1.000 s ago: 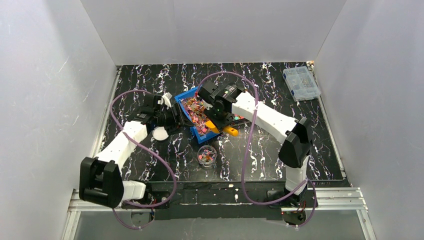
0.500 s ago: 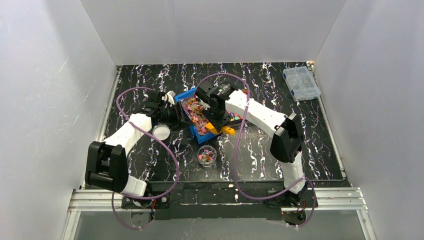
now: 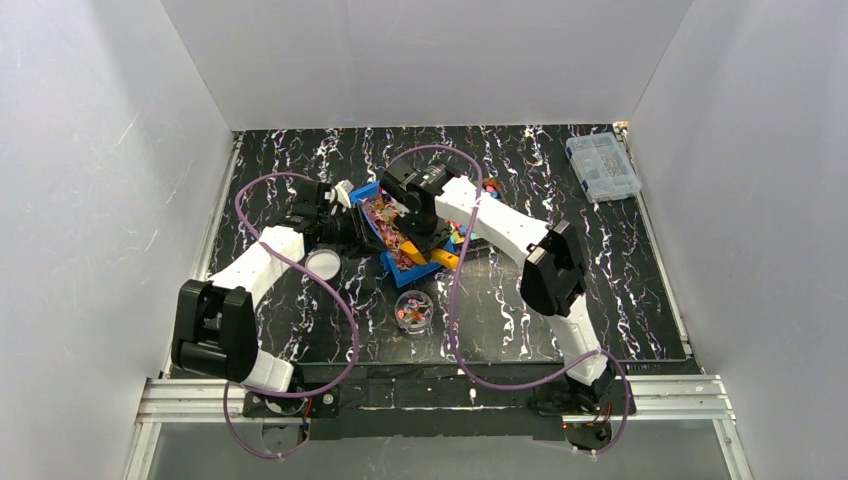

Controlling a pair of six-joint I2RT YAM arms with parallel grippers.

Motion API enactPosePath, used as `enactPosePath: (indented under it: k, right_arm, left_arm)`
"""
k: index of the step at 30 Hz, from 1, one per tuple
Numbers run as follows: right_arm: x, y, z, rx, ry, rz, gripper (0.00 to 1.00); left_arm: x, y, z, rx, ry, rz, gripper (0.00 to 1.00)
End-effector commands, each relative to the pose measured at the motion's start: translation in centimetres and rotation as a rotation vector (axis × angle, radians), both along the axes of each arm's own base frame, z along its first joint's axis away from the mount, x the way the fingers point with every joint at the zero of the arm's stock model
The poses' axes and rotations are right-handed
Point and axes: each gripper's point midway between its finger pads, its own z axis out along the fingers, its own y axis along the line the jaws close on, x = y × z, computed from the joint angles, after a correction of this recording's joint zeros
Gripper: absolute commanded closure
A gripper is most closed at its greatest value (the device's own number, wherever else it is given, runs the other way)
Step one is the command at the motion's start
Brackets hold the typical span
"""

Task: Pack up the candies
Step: Scoop the fake candies from the storage box.

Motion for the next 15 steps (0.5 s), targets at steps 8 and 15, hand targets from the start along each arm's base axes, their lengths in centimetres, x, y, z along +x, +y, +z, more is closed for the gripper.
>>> enactPosePath:
  k: [8,15]
  right_arm:
    - [4.2,2.2,-0.7,0.050,-0.130,-0.045,0.99]
    - [6.5,3.7,-1.3,0.128,-0.252,-0.066,0.99]
  left_arm:
    - [-0.2,-0.6,0.8,-0.037,-0.022,-0.034,0.78]
    - [-0.2,-0.7,0.8,-0.046,-0.028,-0.038,0.80]
